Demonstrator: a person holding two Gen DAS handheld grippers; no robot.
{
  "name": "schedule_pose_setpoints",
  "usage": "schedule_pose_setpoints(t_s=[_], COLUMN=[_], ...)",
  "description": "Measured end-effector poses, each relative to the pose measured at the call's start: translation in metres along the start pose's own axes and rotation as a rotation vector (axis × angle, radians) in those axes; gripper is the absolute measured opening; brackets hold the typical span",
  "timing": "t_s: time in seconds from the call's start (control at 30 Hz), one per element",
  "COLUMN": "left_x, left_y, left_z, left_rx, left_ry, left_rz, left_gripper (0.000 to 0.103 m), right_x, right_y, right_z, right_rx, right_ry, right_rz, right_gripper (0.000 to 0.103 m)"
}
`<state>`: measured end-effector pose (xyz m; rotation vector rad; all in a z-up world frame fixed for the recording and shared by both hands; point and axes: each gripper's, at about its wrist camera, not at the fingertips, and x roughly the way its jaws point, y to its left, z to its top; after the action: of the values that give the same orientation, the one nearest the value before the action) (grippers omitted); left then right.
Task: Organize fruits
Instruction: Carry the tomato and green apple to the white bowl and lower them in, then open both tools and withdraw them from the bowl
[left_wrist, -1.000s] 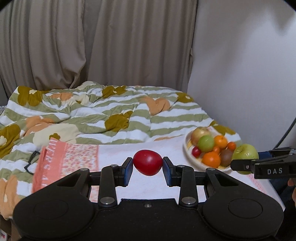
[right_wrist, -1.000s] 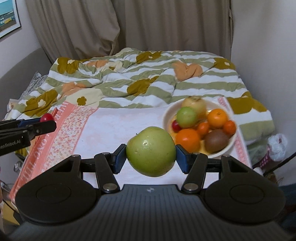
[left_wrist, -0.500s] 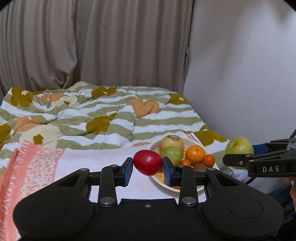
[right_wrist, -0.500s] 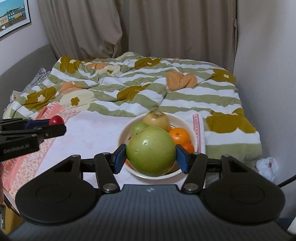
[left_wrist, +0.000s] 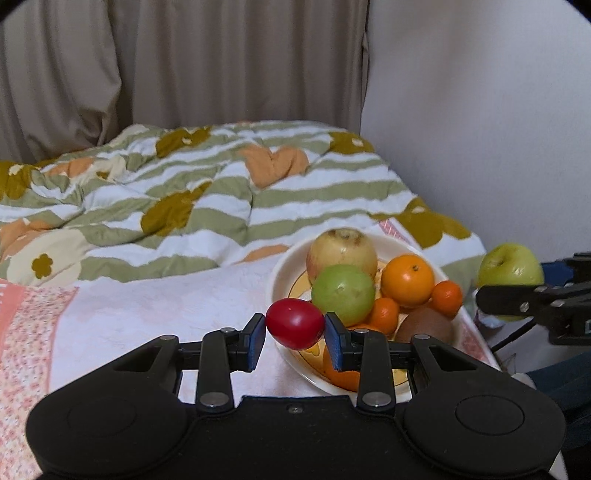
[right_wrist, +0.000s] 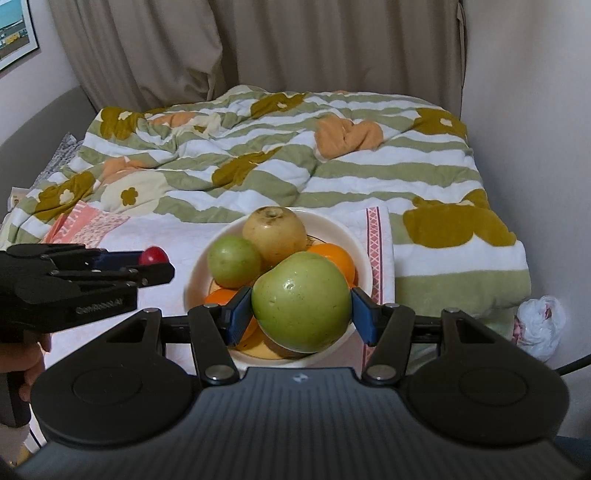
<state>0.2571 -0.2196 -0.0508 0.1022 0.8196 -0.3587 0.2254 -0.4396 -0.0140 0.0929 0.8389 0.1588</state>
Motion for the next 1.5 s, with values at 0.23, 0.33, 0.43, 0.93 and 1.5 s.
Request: schedule_pose_setpoints(t_s=[0.23,0.33,0.43,0.93,1.5], left_x=[0.031,0.036,0.035,-0.005,-0.053], left_y=[0.001,0.002,0.001,0.018,0.031], left_z=[0.001,0.002,0.001,-0.002,-0.034], left_rx=[0.029,0.040,0.055,0.018,-0.082], left_ry=[0.065,0.074,0.080,0.008,-0.033], left_rz=[-0.019,-0.025,-0.023,0.035,0.131], left_gripper=[0.039,0.039,0.051,0.094,0.094], right_x=[0.024,0.029,0.033,0.051,0.082], right_y=[-0.007,-0.008,-0.007,0.003,0.035], right_z=[0.006,0.008,0.010,0.011,-0.013], right_rx=[0.030,0.033,0.033,-0.077,-0.329], right_ry=[0.029,0.035,0.039,0.030,-0.038], right_rz=[-0.011,-0.014,-0.016,-0.001,0.012], right_gripper=[0.072,0.072,0.072,0.072,0.082])
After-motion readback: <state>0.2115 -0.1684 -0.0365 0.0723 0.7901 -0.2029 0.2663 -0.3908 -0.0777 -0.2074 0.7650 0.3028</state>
